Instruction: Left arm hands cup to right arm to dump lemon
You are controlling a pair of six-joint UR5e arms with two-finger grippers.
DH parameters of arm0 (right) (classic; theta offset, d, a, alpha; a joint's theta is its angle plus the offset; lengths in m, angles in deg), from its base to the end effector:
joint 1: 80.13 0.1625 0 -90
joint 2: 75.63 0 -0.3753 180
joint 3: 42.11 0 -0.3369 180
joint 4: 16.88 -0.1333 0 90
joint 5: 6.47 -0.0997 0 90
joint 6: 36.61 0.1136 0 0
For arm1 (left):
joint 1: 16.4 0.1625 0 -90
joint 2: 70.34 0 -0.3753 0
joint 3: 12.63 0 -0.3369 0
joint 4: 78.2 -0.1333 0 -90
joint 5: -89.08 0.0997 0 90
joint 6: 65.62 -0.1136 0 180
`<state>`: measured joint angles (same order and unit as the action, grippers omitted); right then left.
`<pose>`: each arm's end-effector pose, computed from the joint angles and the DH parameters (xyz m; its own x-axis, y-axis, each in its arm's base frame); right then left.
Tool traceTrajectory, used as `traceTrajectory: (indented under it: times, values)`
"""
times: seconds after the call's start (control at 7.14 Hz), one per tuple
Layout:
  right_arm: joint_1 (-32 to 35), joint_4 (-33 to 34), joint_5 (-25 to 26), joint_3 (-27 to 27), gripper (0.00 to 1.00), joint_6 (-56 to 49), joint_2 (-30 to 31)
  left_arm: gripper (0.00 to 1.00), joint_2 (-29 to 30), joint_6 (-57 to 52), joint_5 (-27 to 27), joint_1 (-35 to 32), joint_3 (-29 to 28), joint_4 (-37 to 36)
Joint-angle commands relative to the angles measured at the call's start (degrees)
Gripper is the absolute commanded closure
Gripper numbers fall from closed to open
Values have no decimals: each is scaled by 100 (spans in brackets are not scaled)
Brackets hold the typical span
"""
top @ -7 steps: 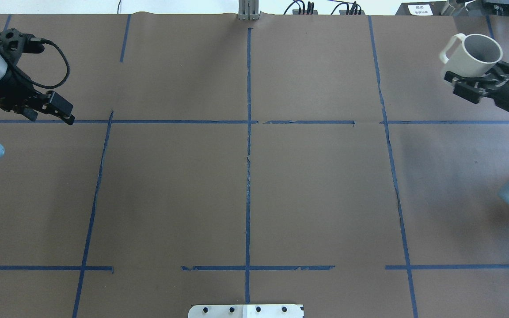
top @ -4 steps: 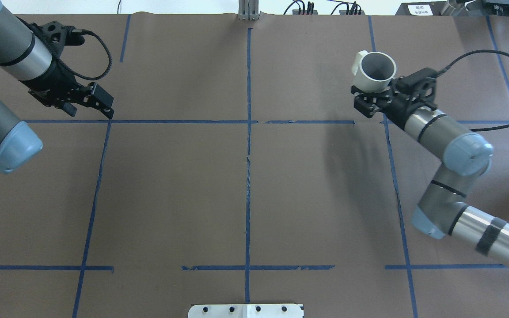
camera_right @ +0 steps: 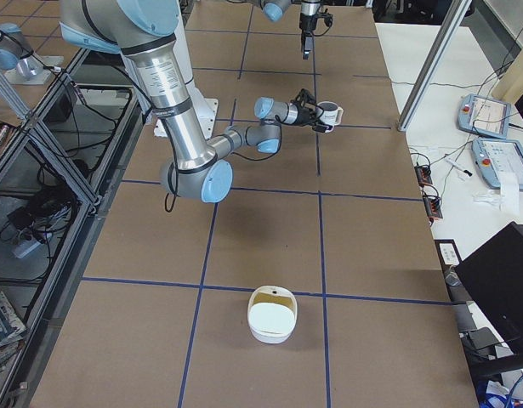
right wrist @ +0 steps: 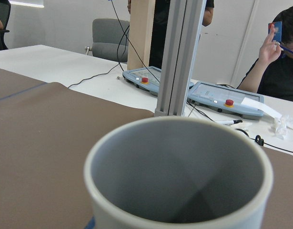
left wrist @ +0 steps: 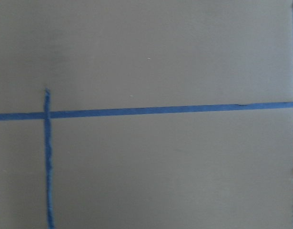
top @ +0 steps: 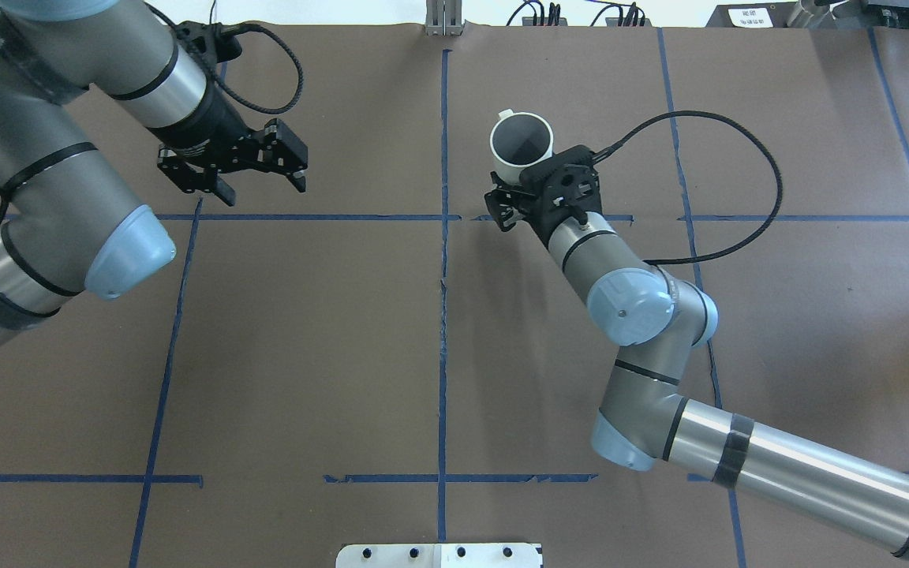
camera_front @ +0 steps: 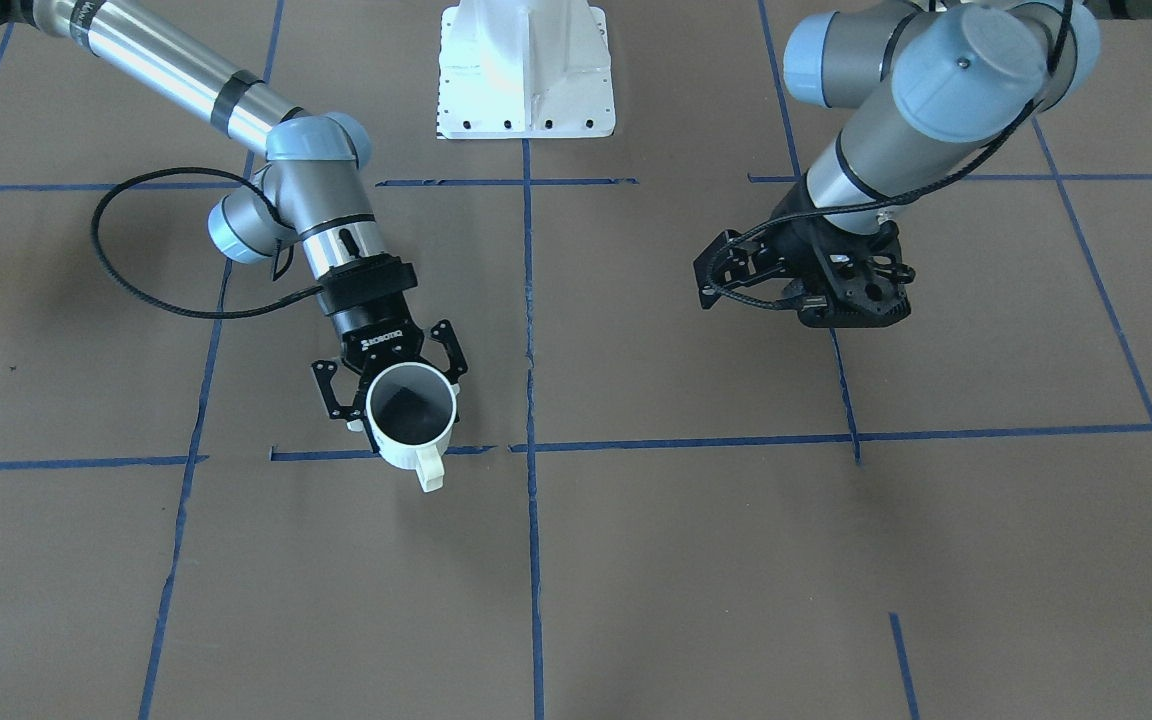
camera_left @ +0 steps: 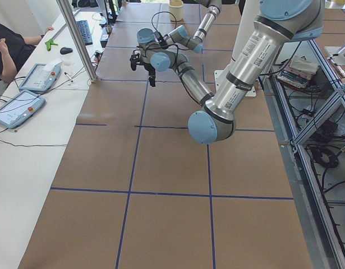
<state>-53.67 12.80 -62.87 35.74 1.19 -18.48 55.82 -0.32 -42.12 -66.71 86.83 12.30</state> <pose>-0.4746 -0.4553 0.2750 0.7656 -0.3541 0.5371 -0.4170 0.3627 0.8334 0.3304 -0.4897 0.2121 0.5174 -0.1311 -0.8456 0.0656 0.9914 -0.1136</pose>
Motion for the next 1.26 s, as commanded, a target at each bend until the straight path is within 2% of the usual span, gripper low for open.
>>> traceTrajectory:
  times: [0.0,0.14,0.28,0.84,1.12]
  values:
    - [-377,1027,628,-42,57,42,-536,0,923,990,-19,170,-696,12]
    - [-588,1083,857,-51,57,34,-564,0,1319,1446,-28,214,-1065,20]
    - [-764,1092,1094,-42,57,-1,-573,0,1471,1564,-28,223,-1208,20]
    - [-827,1093,1105,-42,55,-28,-617,0,1429,1539,16,644,-1262,91]
    - [-836,1084,1097,1,55,-28,-626,17,1428,1617,24,645,-1289,91]
